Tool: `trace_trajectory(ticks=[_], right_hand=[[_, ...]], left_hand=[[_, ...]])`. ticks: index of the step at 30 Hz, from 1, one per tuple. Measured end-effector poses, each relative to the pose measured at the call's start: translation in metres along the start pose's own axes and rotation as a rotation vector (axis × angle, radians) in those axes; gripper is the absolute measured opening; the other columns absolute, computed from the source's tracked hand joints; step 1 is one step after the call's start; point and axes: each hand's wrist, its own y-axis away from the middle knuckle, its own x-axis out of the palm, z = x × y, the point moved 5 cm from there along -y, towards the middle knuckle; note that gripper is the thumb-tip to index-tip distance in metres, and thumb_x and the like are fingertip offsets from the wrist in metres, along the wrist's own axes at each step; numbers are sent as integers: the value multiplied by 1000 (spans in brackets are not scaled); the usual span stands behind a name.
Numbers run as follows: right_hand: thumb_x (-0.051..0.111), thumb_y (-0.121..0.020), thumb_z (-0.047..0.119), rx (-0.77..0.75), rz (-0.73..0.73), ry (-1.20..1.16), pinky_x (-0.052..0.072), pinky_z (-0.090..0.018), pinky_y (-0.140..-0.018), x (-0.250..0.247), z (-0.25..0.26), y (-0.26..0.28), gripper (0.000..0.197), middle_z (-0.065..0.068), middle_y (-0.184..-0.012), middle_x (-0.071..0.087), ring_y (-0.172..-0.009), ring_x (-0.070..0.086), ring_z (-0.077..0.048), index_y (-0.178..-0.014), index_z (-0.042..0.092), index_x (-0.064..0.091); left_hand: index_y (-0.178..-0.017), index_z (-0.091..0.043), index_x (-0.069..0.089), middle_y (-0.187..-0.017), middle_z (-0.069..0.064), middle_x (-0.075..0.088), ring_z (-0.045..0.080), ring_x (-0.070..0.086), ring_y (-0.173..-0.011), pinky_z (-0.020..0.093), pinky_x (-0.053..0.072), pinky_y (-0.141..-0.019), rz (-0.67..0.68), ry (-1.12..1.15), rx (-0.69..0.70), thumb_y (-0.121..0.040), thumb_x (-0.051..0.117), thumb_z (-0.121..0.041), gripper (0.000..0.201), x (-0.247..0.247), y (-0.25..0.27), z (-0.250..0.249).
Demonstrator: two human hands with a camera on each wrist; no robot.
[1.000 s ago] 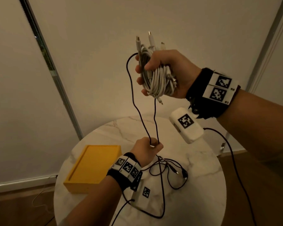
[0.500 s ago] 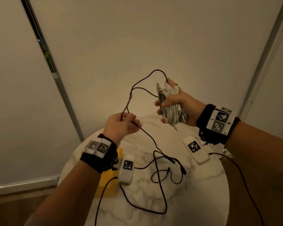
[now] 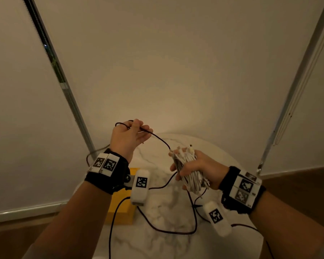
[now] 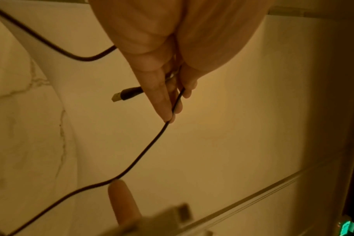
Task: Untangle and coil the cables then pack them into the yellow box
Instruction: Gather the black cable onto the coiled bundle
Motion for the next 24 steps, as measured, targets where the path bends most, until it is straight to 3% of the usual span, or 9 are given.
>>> trace_trajectory(ticks=[3,5,9,12,16,18,21,24], right_hand=[[69,-65,-2,41,-5,16,59,-42,-59,5,-16,-7,89,-18,-101,70,-78,66,-34,-142,27,37],[69,-66,-3,54,-27,-1,59,-42,-59,6,-25,-12,92,-20,-101,70,-77,66,-33,-142,32,32],[72,-62,-1,31,-117,30,56,-35,-60,1,-42,-20,86,-24,-106,70,-73,67,-26,-139,21,39],[74,-60,9,62,-176,71,56,-35,-66,-6,-60,-23,87,-23,-106,72,-76,70,-26,-141,14,41],[80,-45,21,74,-266,183,54,-31,-72,-23,-80,-28,101,-11,-108,68,-89,68,-23,-140,14,48],[79,-41,28,82,-325,172,56,-36,-73,-34,-89,-29,98,-13,-105,68,-89,68,-26,-135,18,52],[79,-43,23,95,-400,118,57,-44,-77,-47,-98,-28,85,-17,-94,68,-82,66,-30,-124,13,58],[76,-50,18,126,-440,75,57,-39,-70,-55,-103,-25,75,-17,-87,68,-76,67,-30,-122,8,58]], left_hand=[[-98,0,57,-86,14,67,29,73,-87,34,62,-81,64,-3,-16,-106,45,-17,22,9,6,0],[-96,-1,57,-84,13,68,28,74,-84,33,62,-79,89,0,-7,-105,45,-17,22,14,9,-4],[-94,-2,57,-81,13,69,27,74,-81,29,61,-72,60,38,41,-105,45,-17,22,11,8,-22],[-94,-2,57,-84,14,68,29,74,-84,31,61,-74,36,67,75,-105,45,-17,22,3,4,-36],[-97,-1,56,-86,15,68,29,74,-86,31,61,-77,-10,75,134,-106,45,-17,21,-10,2,-46],[-96,-3,57,-84,13,68,29,74,-85,30,60,-75,-46,97,156,-105,46,-17,20,-20,0,-49],[-96,-5,57,-83,10,69,28,74,-86,31,60,-76,-101,117,180,-105,47,-19,19,-35,-4,-52],[-95,-6,56,-82,9,68,27,74,-87,32,60,-80,-153,136,203,-105,47,-19,19,-46,-6,-55]])
